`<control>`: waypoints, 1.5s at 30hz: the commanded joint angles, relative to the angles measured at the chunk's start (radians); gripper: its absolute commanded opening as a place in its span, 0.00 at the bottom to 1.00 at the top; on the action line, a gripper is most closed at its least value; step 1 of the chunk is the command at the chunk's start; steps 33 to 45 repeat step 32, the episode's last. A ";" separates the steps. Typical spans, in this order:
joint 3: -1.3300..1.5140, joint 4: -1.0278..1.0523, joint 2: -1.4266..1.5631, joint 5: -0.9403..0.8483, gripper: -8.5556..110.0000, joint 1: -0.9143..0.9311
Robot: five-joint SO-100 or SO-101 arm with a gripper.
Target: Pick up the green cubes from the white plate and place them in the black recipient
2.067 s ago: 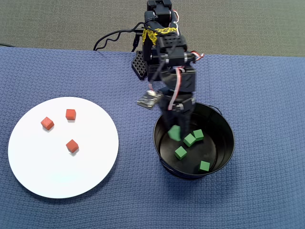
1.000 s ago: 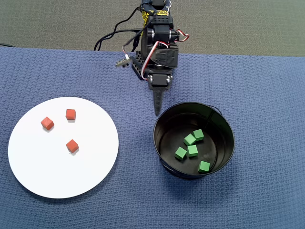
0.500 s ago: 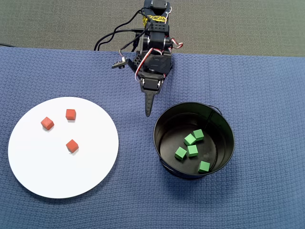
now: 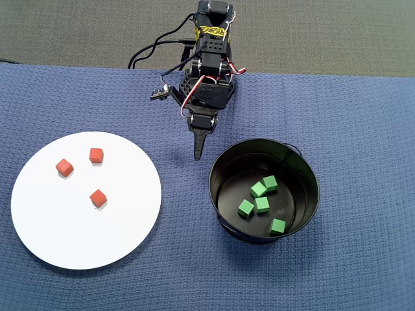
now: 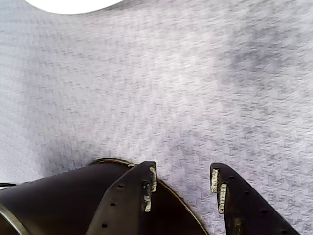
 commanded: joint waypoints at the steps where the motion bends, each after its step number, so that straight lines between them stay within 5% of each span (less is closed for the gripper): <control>1: -0.011 0.038 0.008 -0.021 0.10 0.018; 45: -0.021 0.149 0.041 -0.026 0.07 0.017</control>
